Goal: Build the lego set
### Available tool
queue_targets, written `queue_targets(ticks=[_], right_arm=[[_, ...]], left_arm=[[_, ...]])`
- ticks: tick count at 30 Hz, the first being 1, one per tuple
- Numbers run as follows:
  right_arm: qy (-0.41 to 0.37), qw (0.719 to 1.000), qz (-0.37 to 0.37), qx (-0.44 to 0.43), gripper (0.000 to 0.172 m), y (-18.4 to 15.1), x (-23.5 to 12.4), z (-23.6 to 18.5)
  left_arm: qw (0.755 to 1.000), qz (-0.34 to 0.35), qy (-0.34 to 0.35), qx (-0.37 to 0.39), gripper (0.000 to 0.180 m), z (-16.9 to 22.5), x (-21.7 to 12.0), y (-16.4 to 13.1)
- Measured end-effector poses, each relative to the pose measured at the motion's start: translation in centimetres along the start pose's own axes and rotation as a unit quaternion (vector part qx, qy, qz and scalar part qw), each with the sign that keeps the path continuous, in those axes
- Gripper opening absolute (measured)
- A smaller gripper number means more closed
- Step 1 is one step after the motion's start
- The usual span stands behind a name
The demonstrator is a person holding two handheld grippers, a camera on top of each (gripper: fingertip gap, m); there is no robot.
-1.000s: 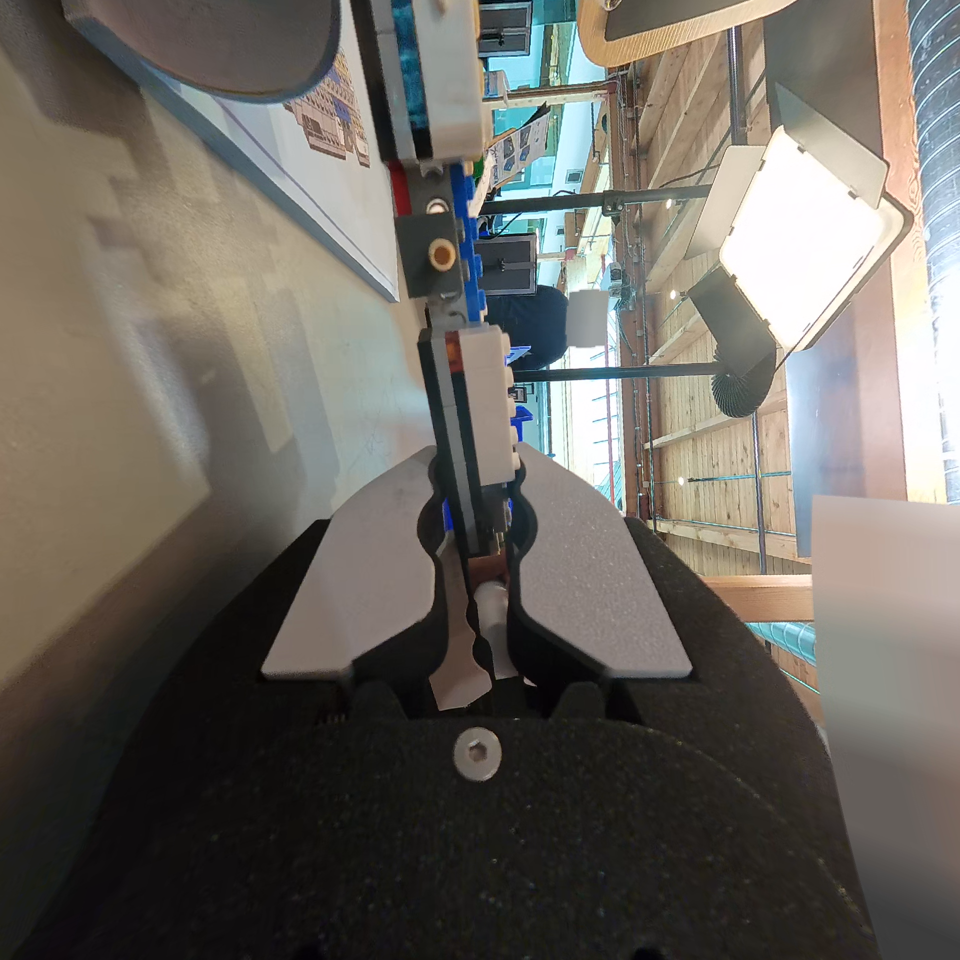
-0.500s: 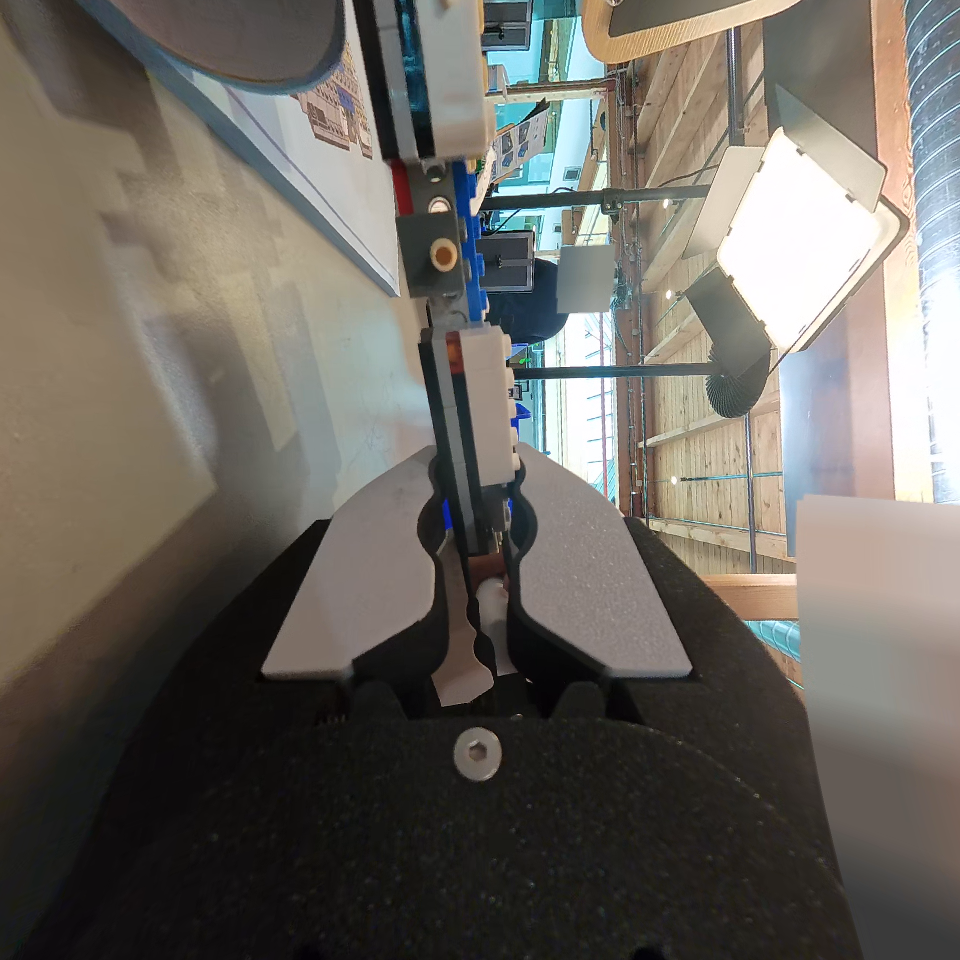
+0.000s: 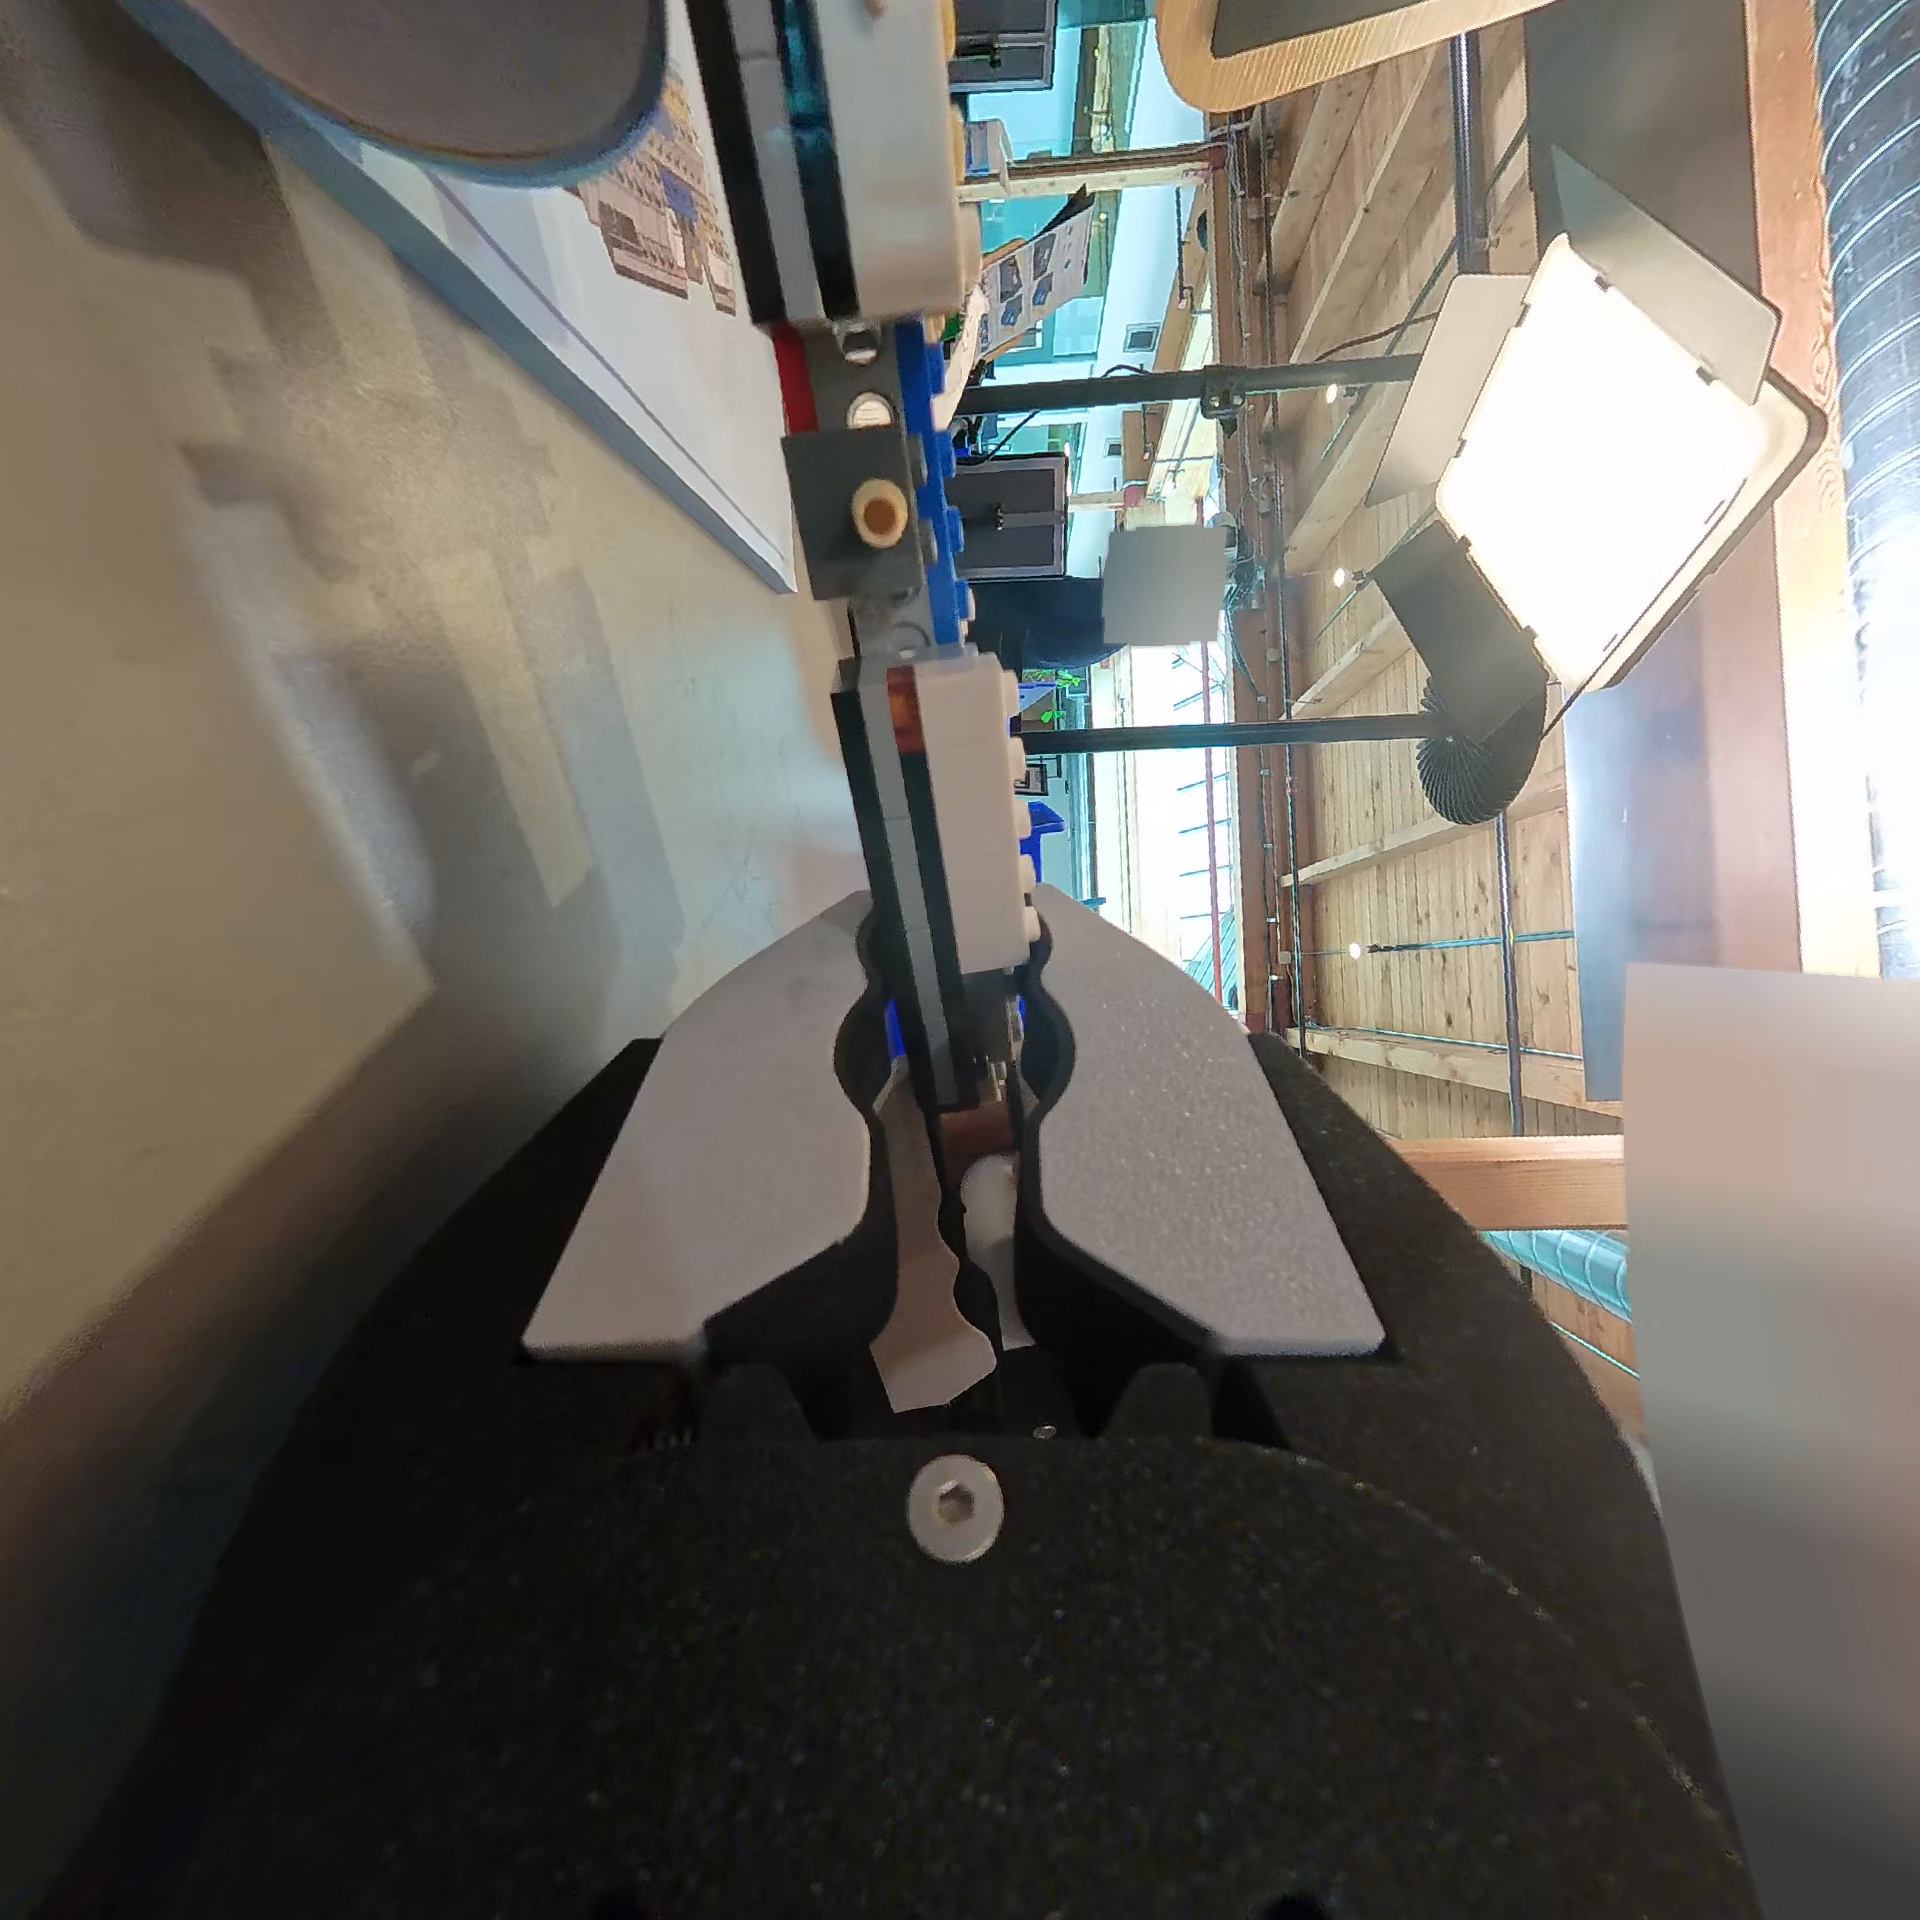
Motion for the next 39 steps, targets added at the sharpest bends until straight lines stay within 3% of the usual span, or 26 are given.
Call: queue_targets(ticks=[3, 7, 11, 18, 23, 39], right_arm=[[-0.021, 1.0, -0.007, -0.003, 0.016, 0.1, 0.1, 0.1], [-0.029, 0.999, 0.012, 0.016, 0.033, 0.4, -0.4, 0.4], [-0.035, 0.999, 0.007, -0.003, 0.034, 0.5, -0.7, 0.1], [-0.054, 0.998, -0.004, -0.022, 0.029, 0.5, -0.5, 0.4], [-0.06, 0.998, -0.002, -0.027, 0.015, 0.6, -0.6, 0.5], [-0.059, 0.998, -0.004, -0.02, 0.017, 0.3, -0.4, 0.7]], left_arm=[[1.0, 0.006, -0.006, 0.01, 0.021, 0.3, -0.1, 0.1], [1.0, 0.014, -0.018, 0.015, 0.02, 0.7, -0.3, 0.3], [1.0, 0.013, -0.022, 0.013, 0.021, 0.8, -0.3, 0.3], [0.999, 0.012, -0.024, 0.019, 0.02, 0.8, -0.2, 0.1], [0.999, 0.012, -0.026, 0.026, 0.021, 0.9, -0.2, 0.0], [0.999, 0.014, -0.022, 0.033, 0.02, 1.0, -0.3, 0.0]])
Point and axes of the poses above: each gripper's, where its closed fingertips meet, x out along the fingers, y out of its top, z = x × y across the jaws, the point moved 5 cm from there along -x, back along the fingers, and after that the axes turned 12 degrees about y, right-handed, at the moved point
